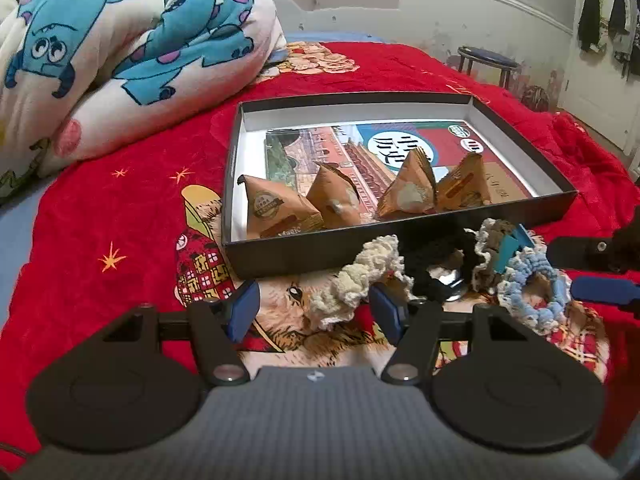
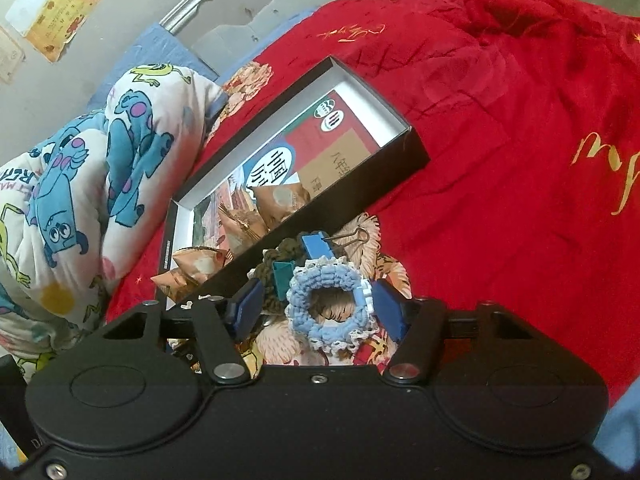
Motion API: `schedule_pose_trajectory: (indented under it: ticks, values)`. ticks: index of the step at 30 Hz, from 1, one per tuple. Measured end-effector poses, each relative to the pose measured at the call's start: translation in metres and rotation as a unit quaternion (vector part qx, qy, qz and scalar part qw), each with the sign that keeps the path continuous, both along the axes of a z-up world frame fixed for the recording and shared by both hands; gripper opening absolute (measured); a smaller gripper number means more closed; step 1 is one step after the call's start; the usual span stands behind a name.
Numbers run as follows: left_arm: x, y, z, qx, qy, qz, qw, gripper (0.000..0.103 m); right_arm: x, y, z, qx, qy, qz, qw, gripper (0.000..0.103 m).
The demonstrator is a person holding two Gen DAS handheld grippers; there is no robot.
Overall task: Organize objects
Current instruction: 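Move both tools back toward the scrunchies in front of the box, then grasp the beige rope scrunchie with the left tool while the right tool grasps the light-blue crochet scrunchie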
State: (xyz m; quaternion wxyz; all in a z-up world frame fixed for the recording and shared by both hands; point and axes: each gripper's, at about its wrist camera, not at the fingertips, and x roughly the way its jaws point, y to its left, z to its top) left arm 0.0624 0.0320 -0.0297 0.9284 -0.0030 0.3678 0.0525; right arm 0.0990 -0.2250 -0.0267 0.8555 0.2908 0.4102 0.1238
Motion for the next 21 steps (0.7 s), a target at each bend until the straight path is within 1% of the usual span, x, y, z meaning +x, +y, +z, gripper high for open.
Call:
schedule_pose_trajectory:
  ticks: [4,6,7,9,10,11,12,13,15,19,21]
  values:
    - [0.004,0.002,-0.004,-0.004,0.011,0.008,0.9999,0.068,0.0,0.002,-0.001,-0.004,0.002,0.003,1.0,0.059]
    - [0.006,0.004,-0.006,-0.01,0.025,0.012,0.9996,0.056,0.001,0.003,-0.002,-0.008,0.002,0.003,1.0,0.058]
    - [0.007,0.005,-0.008,-0.013,0.028,0.012,0.9995,0.052,0.001,0.003,-0.002,-0.009,0.003,0.002,1.0,0.058]
    - [0.007,0.005,-0.01,-0.018,0.033,0.011,0.9992,0.042,0.002,0.003,-0.004,-0.005,0.007,0.0,1.0,0.058]
    - [0.007,0.005,-0.011,-0.018,0.033,0.012,0.9992,0.039,0.002,0.002,-0.005,0.0,0.009,-0.002,1.0,0.058]
    - [0.007,0.005,-0.011,-0.018,0.033,0.013,0.9992,0.032,0.002,0.001,-0.005,0.004,0.011,-0.003,1.0,0.058]
    - [0.008,0.004,-0.012,-0.017,0.034,0.012,0.9992,0.028,0.002,-0.001,-0.006,0.009,0.013,-0.004,1.0,0.058]
    - [0.008,0.003,-0.013,-0.015,0.034,0.013,0.9992,0.027,0.003,-0.001,-0.007,0.013,0.015,-0.004,1.0,0.058]
    - [0.007,0.002,-0.013,-0.012,0.035,0.019,0.9991,0.022,0.004,-0.002,-0.009,0.018,0.018,-0.006,1.0,0.057]
    - [0.008,0.004,-0.013,-0.017,0.039,0.032,0.9986,0.018,0.004,-0.004,-0.01,0.022,0.022,-0.009,0.999,0.055]
    - [0.007,0.006,-0.012,-0.017,0.039,0.039,0.9984,0.017,0.004,-0.006,-0.011,0.026,0.024,-0.012,0.999,0.052]
